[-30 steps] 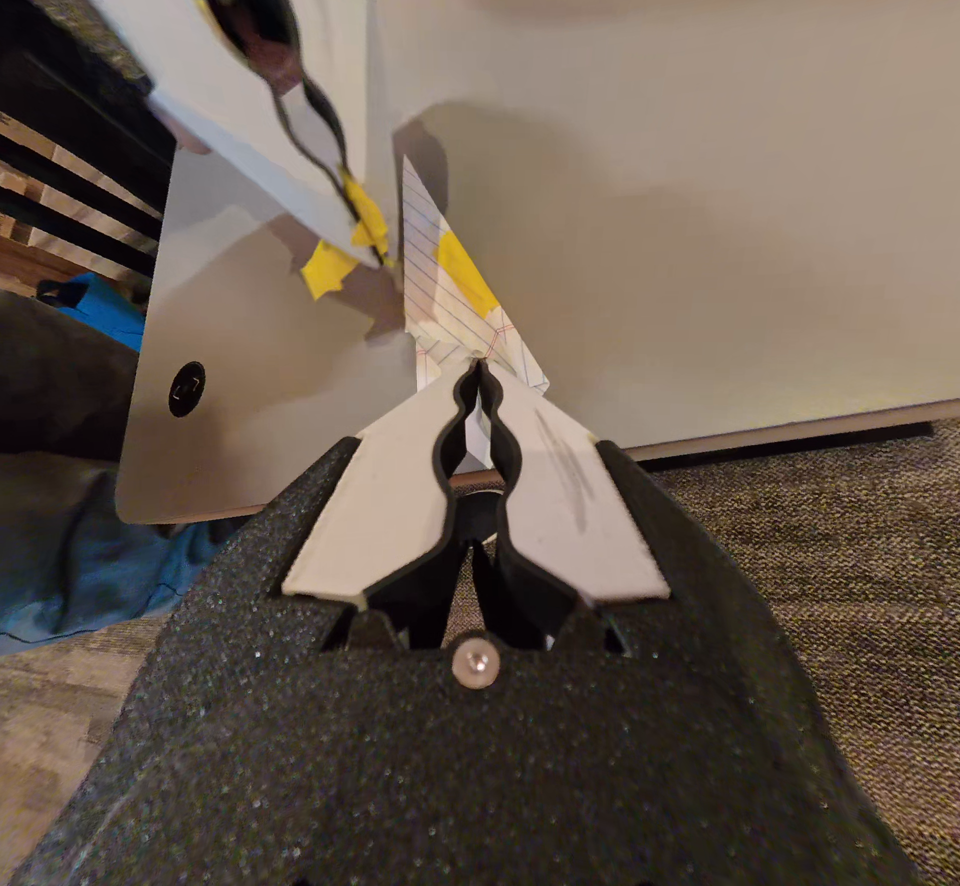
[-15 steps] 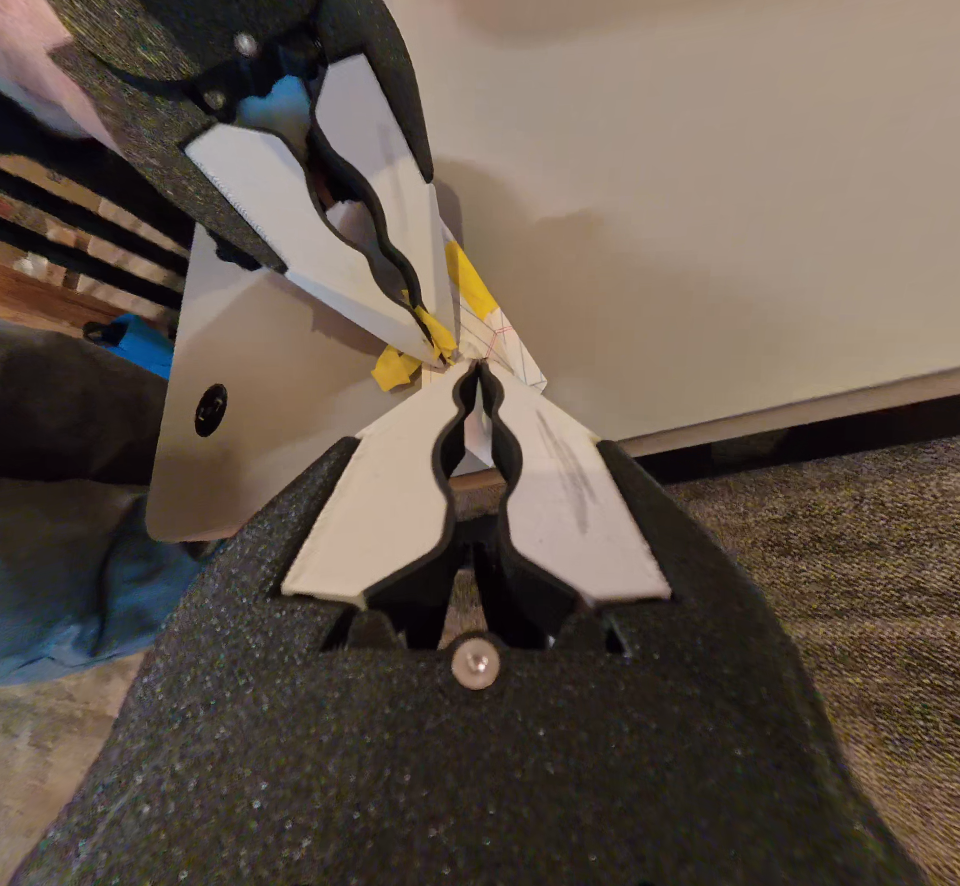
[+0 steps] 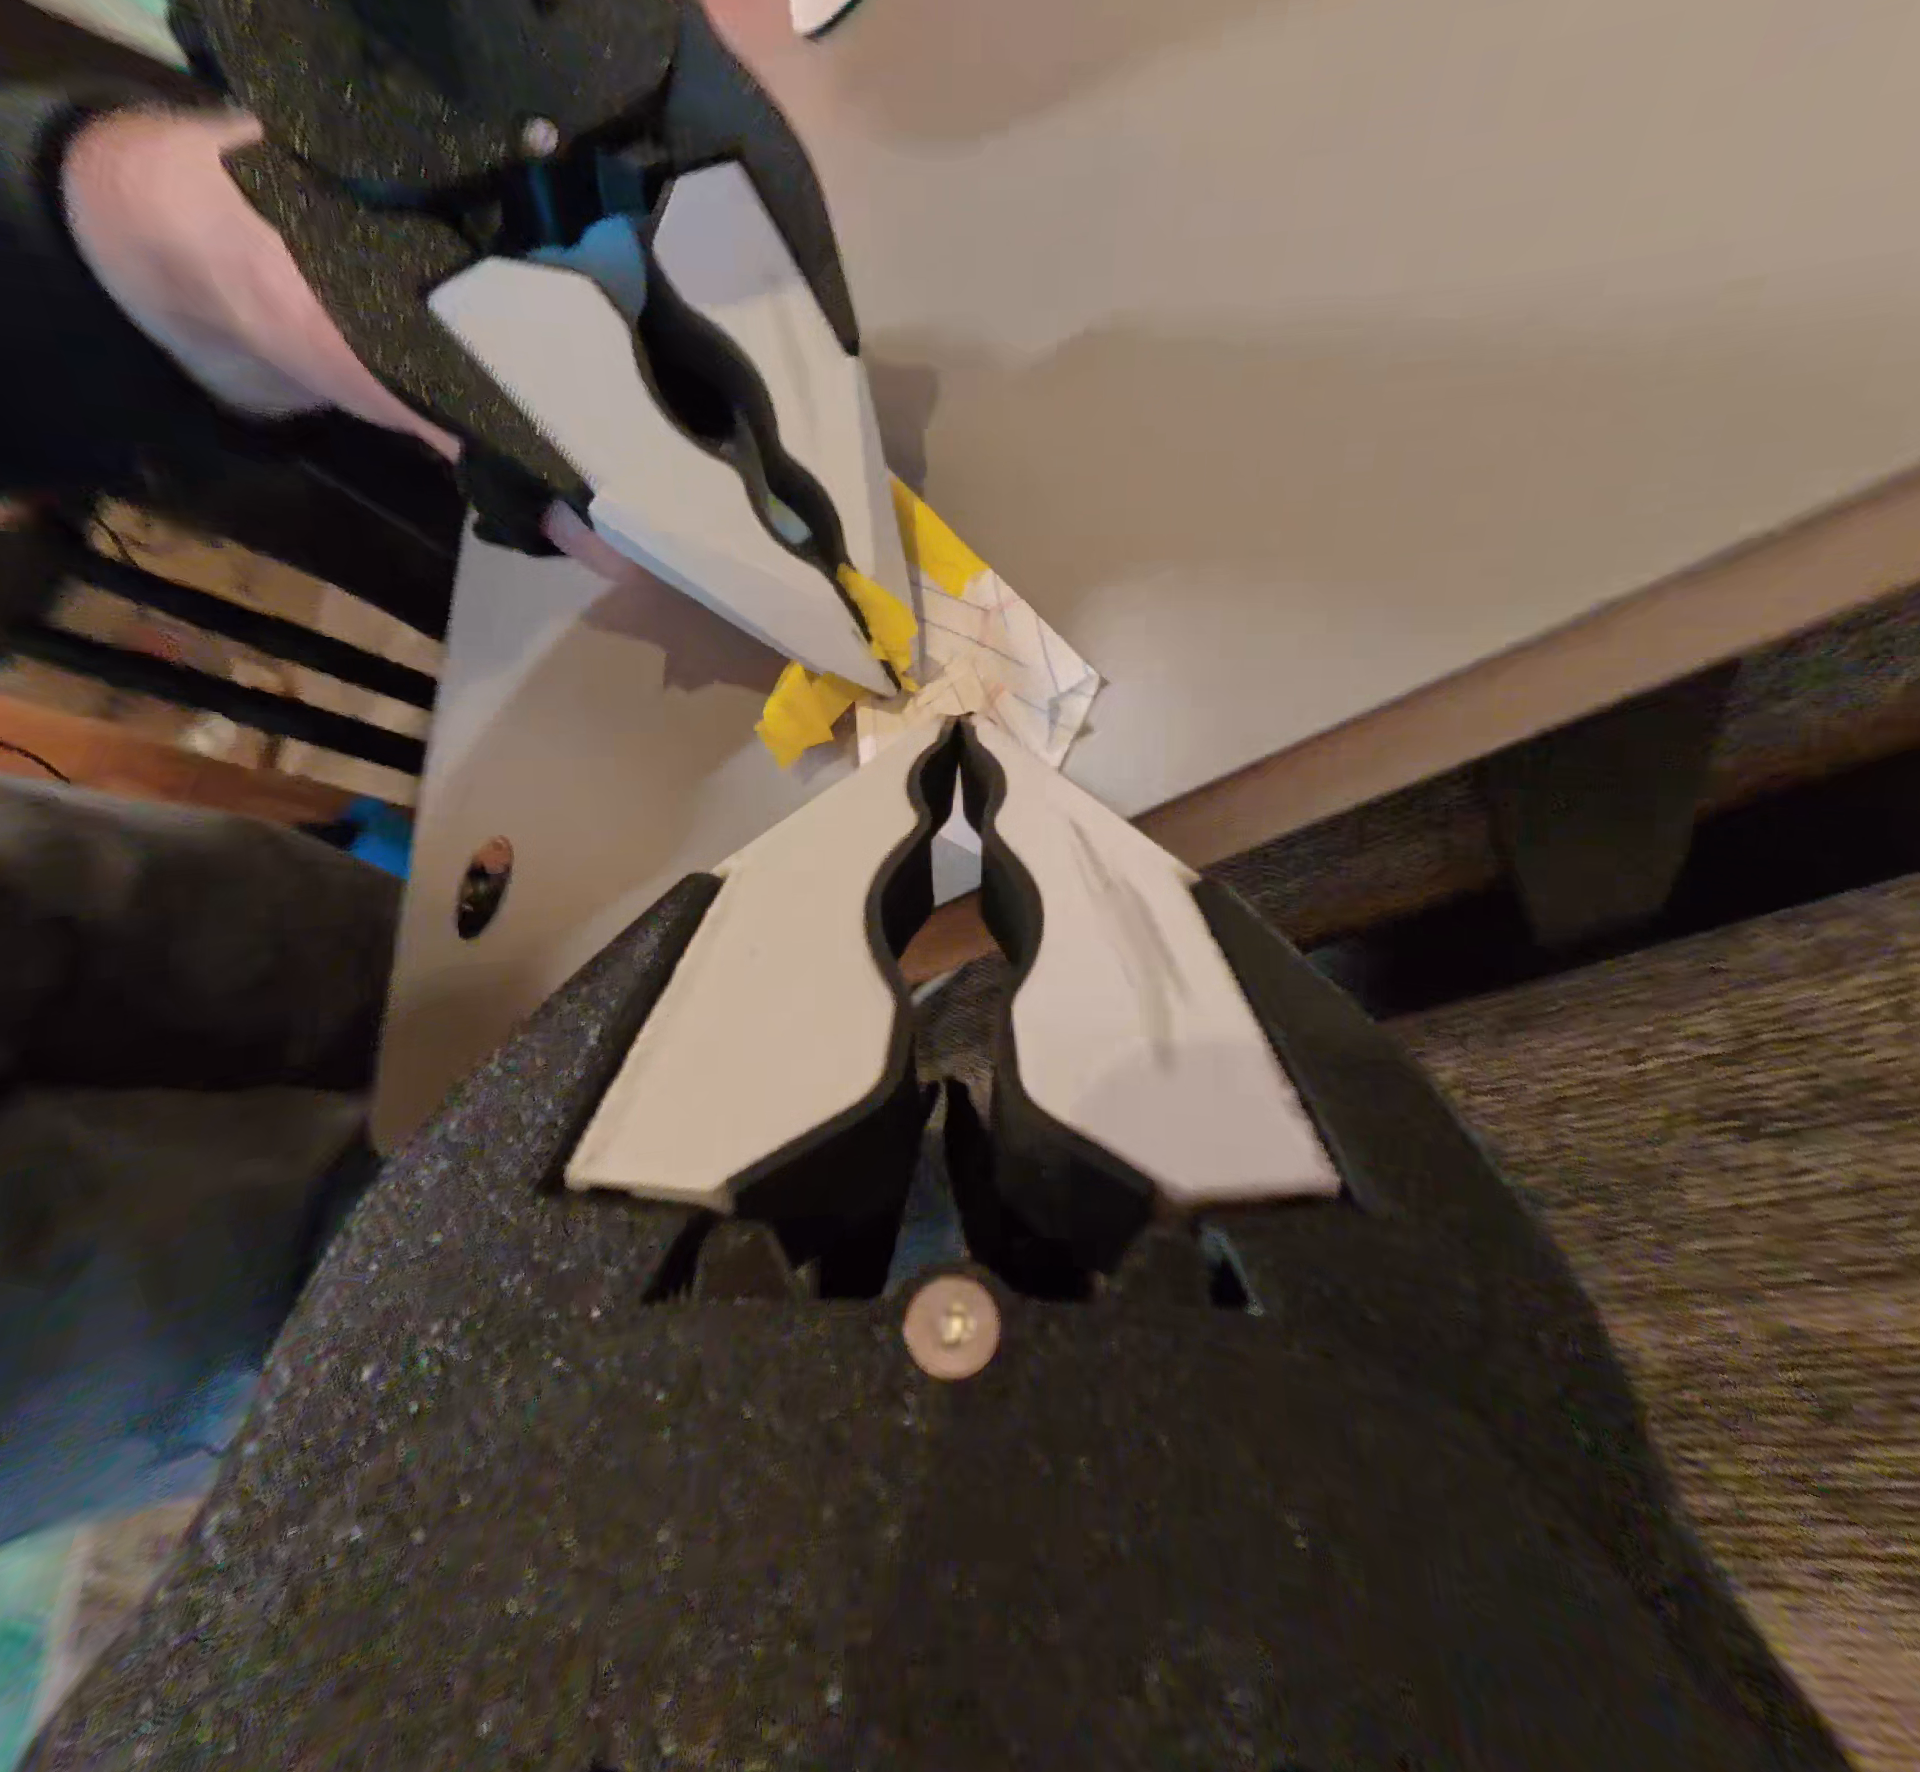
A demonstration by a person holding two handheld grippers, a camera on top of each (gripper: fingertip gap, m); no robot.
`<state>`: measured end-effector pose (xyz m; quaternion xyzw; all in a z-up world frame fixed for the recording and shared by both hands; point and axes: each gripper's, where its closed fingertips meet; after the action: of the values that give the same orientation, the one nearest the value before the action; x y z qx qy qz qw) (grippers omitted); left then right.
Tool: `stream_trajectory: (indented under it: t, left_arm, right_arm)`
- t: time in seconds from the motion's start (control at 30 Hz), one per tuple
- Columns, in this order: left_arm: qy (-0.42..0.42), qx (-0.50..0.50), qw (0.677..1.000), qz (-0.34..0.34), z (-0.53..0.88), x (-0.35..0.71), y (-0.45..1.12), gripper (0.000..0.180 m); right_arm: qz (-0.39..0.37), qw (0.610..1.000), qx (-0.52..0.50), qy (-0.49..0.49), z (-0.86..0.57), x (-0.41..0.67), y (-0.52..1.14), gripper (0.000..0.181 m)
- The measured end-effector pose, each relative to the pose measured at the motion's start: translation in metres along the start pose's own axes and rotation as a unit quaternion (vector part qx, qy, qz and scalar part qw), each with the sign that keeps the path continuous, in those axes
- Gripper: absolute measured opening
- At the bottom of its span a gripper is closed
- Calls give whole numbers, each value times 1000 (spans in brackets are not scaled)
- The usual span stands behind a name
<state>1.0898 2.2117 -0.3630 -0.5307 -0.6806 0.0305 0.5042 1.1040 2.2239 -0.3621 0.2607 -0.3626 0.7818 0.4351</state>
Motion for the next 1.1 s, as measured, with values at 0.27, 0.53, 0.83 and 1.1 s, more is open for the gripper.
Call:
stream_trajectory:
  t: [0.27,0.53,0.83,1.1]
  left_arm:
    - [-42,1,999,-14,9,-2,-9,0]
    - [1,64,996,-58,20,19,-53,14]
    - [49,70,996,13,31,-9,-37,17]
    - [63,51,997,7,17,-11,-29,6]
  right_arm:
    - [-4,999,-28,22,-8,-1,-13,0]
    - [-50,998,-24,28,1,13,-23,3]
    - [-106,992,-66,34,1,15,-33,32]
    - [-137,981,-87,104,-9,2,-24,40]
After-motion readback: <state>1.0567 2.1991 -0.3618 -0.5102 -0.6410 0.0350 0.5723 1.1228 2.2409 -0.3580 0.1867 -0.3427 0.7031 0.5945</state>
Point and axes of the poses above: each gripper's, where its closed fingertips meet, y out along the fingers, x out of its top, z = x × y across the jaws, and after that the axes turned 10 degrees about -z, right-handed
